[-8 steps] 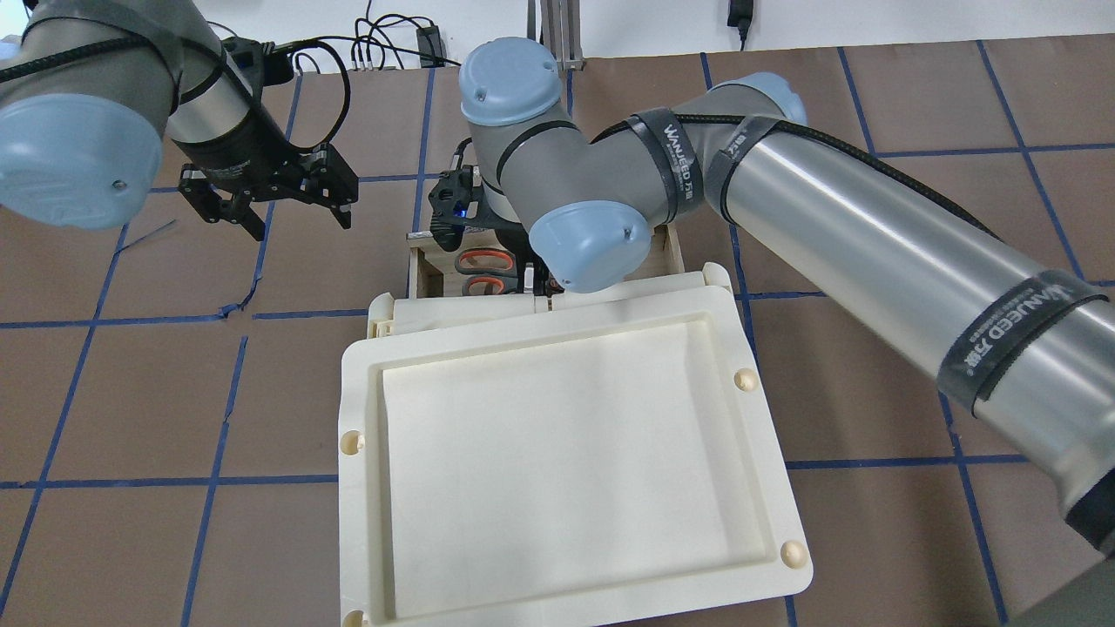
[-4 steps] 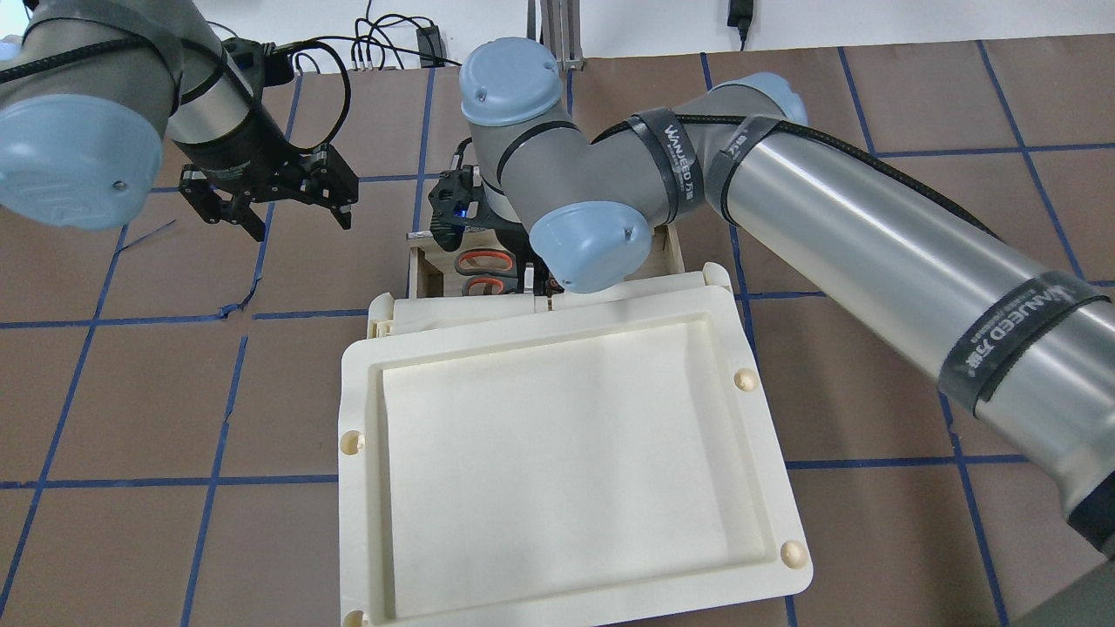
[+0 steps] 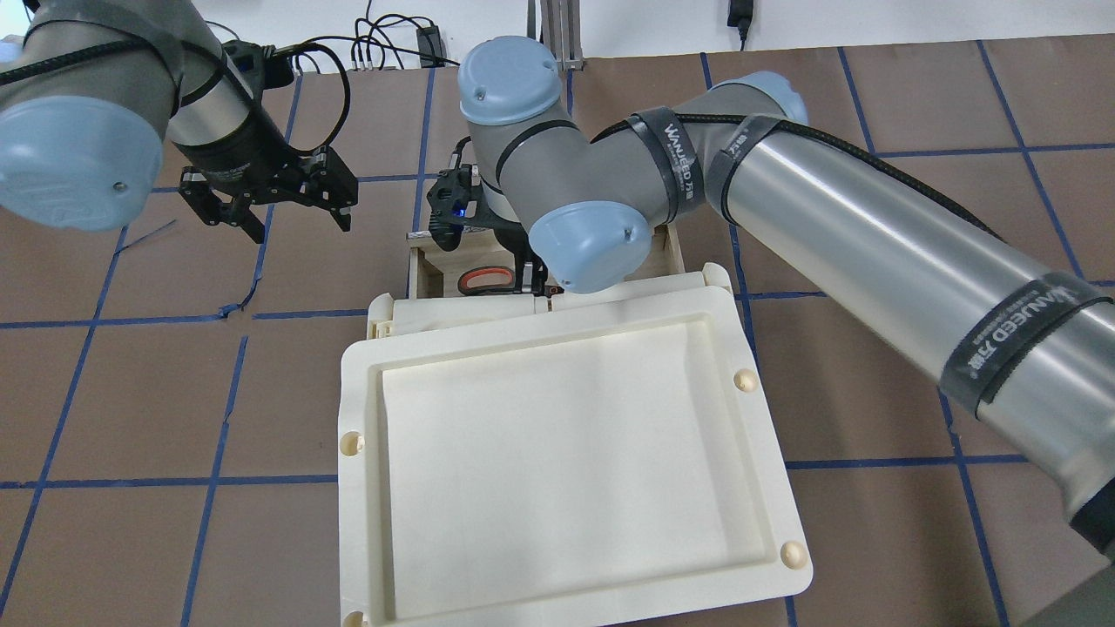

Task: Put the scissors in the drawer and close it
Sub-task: 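Open the right gripper and withdraw it up from the drawer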

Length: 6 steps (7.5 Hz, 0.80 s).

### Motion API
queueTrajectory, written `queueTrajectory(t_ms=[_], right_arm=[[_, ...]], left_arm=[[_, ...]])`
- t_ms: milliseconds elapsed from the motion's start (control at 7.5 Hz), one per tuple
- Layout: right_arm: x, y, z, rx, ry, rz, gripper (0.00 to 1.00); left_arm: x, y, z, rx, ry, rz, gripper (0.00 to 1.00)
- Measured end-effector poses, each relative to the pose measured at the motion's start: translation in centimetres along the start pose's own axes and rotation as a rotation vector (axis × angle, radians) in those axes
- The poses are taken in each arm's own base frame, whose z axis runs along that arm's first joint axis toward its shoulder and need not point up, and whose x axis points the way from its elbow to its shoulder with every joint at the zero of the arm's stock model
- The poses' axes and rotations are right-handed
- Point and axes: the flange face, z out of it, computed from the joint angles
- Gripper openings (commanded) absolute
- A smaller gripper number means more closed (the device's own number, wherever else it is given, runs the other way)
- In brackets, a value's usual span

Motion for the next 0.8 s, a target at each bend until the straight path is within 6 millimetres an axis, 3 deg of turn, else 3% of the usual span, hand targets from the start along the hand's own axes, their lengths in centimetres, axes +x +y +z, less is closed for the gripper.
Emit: queueTrajectory(t_ms=[133,267,533,800], right_arm=[[0.2,0.2,-1.5,0.010,0.020,0.005,0.92],[0.8,1.3,-4.5,0.021,0.048,0.030,0.97],[2.8,6.9,-11.4,0.021,0.104,0.173,0.99],[4.3,13.6,-15.6,0.023,0.151,0.461,1.00]], left_arm=[[0.0,0.0,0.1,-0.001,0.000,0.000,1.00],[0.0,0.0,0.1,-0.002,0.000,0.000,1.00],[0.0,0.0,0.2,-0.003,0.002,0.001,1.00],[-0.1,-0.1,0.1,-0.001,0.000,0.012,1.00]])
